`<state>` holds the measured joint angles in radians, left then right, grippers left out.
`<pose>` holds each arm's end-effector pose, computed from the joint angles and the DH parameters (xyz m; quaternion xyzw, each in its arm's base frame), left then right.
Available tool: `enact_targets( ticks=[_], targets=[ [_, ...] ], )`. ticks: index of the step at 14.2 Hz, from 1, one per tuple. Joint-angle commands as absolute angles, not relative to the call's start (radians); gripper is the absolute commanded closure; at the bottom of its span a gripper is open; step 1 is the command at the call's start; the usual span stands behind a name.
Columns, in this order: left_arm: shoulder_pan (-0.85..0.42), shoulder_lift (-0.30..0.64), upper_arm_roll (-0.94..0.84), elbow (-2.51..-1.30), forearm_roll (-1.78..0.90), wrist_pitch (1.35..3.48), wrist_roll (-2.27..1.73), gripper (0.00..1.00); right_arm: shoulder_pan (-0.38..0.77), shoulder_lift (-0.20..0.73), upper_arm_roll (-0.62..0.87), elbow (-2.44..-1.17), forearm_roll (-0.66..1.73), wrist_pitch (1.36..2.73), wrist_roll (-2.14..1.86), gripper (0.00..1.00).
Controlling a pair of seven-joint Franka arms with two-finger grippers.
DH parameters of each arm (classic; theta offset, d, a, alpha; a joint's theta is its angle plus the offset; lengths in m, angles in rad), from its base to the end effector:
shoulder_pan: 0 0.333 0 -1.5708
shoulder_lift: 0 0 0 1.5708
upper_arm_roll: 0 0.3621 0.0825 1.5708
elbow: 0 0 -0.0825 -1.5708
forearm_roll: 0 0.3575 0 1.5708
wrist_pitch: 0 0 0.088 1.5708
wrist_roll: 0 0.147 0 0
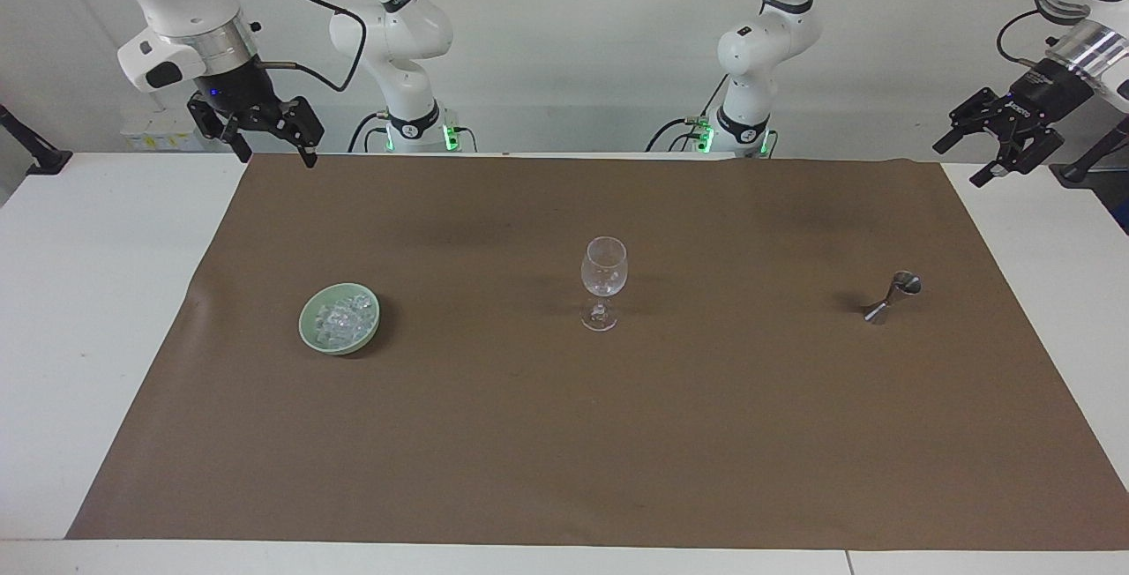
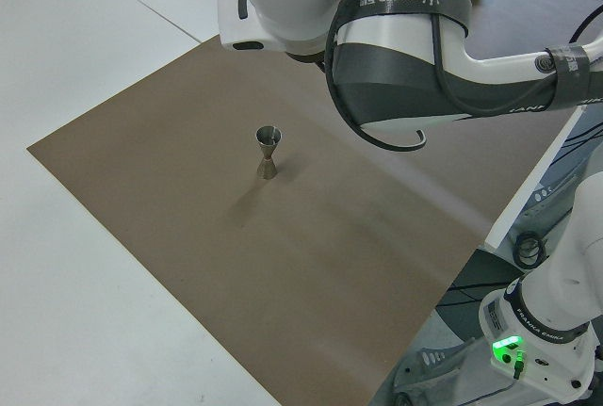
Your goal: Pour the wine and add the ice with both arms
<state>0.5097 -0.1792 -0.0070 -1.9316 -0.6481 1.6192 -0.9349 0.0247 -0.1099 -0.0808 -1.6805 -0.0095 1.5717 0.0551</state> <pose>0.4413 0.1441 0.5915 0.6879 0.6505 -0.1293 0.2949 0.4871 -0.0312 0.6374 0.9985 -0.0553 0.0004 0.0003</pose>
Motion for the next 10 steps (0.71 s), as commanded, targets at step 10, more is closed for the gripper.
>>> enact_targets(
  ticks=[10],
  targets=[
    [0.612,-0.195,-0.017,-2.089,-0.839,1.735,-1.026,0.00,0.021,-0.133,-0.080,-1.704,0.000,1.572,0.034,0.00]
  ],
)
